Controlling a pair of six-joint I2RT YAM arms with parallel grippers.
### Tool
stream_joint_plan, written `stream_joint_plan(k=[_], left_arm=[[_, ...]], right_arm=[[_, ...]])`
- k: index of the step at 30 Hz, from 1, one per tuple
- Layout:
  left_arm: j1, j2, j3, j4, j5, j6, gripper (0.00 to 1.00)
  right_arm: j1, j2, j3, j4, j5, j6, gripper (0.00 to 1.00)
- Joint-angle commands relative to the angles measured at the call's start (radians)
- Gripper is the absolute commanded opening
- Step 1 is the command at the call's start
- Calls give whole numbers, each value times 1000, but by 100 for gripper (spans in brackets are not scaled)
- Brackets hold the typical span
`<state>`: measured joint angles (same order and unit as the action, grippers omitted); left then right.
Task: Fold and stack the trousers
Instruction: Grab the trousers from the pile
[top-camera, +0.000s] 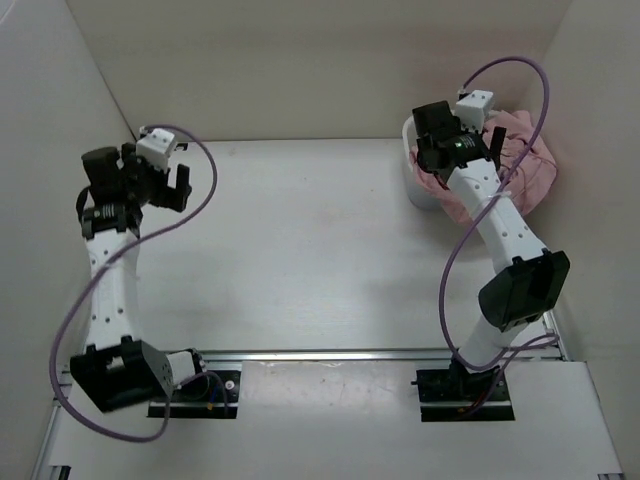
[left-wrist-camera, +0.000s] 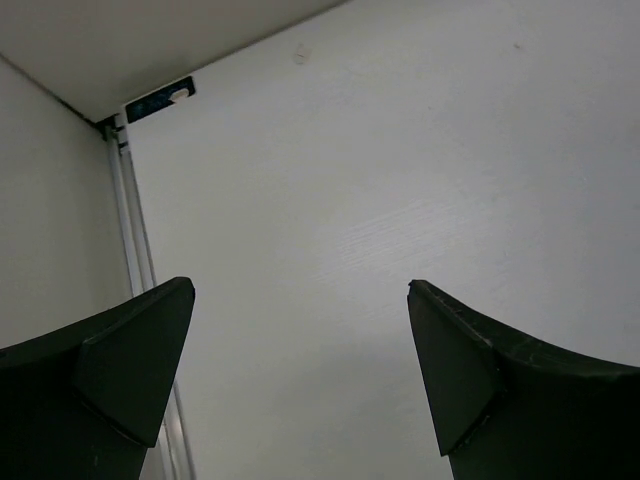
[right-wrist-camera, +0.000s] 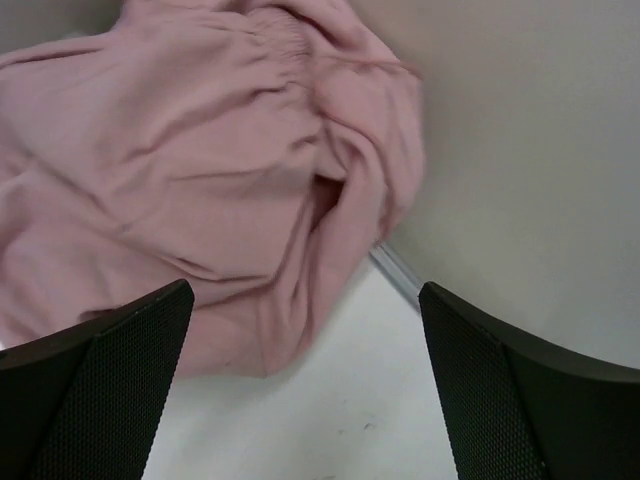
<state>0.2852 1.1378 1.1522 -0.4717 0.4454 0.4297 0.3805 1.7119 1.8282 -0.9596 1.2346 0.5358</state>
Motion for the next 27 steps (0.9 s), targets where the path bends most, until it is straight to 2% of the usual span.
stream_joint_plan(k=[1, 2, 3, 4, 5, 6, 8, 11, 14, 17, 19, 20, 21, 22, 23, 24, 27], left_arm=[[-52, 193, 254, -398, 59, 147, 100], [-66, 233, 320, -459, 102, 168, 100], [-66, 267, 380, -503, 201, 179, 100], [-66, 292, 453, -524, 248, 155, 100], [-66, 318, 467, -524, 294, 143, 100], [-66, 318, 468, -515, 362, 142, 100], [-76, 327, 451, -464, 349, 107, 100], [-86, 370, 472, -450, 311, 92, 100], [-86, 382, 472, -450, 332, 80, 100], [-96, 392, 463, -450, 311, 104, 100], [-106, 381, 449, -450, 274, 116, 100], [-116, 381, 431, -450, 257, 127, 100], [-130, 370, 431, -462, 245, 138, 100], [-139, 356, 417, -478, 219, 170, 100], [-149, 347, 417, -490, 219, 194, 100], [-161, 338, 408, -508, 219, 219, 100], [-161, 300, 379, -557, 219, 239, 100]], right_arm=[[-40, -35, 4, 430, -359, -619, 99], [-78, -3, 108, 373, -407, -569, 99], [-189, 87, 222, 301, -511, -510, 99], [-251, 136, 321, 197, -664, -472, 99], [-303, 179, 418, 184, -892, -421, 99], [-372, 216, 419, 193, -894, -377, 99], [-454, 264, 439, 155, -894, -289, 99], [-518, 368, 506, 87, -1044, -277, 99], [-519, 408, 487, 64, -1127, -277, 99], [-519, 408, 424, 64, -1136, -277, 97], [-519, 419, 424, 38, -1168, -277, 86], [-519, 431, 434, 24, -1179, -277, 68], [-519, 445, 460, -3, -1179, -277, 56], [-519, 445, 470, -4, -1193, -277, 39], [-519, 445, 479, -14, -1193, -277, 10], [-519, 445, 488, -14, -1180, -277, 0], [-474, 390, 577, 34, -1179, -293, 0]])
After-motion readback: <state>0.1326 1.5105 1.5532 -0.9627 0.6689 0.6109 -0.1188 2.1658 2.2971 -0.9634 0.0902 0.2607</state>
